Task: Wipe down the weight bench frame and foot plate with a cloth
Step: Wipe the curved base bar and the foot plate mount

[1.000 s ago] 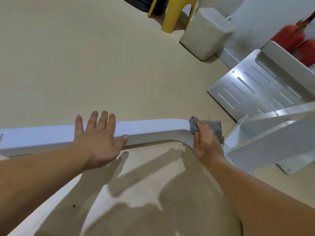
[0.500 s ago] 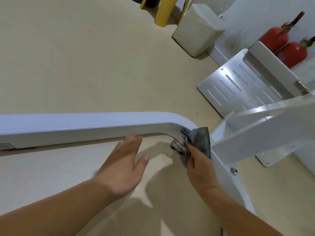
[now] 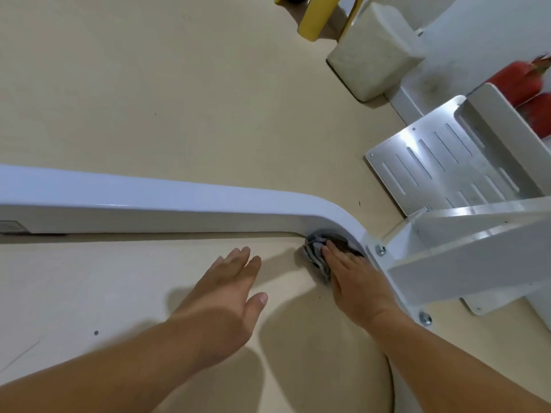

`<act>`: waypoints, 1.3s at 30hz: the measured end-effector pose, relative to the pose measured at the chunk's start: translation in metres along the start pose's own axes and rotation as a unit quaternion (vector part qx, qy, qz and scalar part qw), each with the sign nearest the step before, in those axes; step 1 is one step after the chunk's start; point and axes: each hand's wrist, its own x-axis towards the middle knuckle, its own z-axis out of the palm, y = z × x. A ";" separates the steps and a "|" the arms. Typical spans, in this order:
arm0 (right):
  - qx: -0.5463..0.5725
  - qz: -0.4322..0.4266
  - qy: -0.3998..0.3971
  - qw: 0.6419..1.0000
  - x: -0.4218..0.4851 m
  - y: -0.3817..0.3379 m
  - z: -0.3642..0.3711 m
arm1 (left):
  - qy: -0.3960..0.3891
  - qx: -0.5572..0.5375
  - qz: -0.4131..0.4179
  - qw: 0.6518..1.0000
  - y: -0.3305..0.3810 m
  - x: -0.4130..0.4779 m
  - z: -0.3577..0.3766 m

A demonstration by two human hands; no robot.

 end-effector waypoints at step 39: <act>-0.127 0.052 -0.206 0.969 -0.174 0.069 0.054 | -0.104 0.153 0.088 0.979 0.014 0.000 0.085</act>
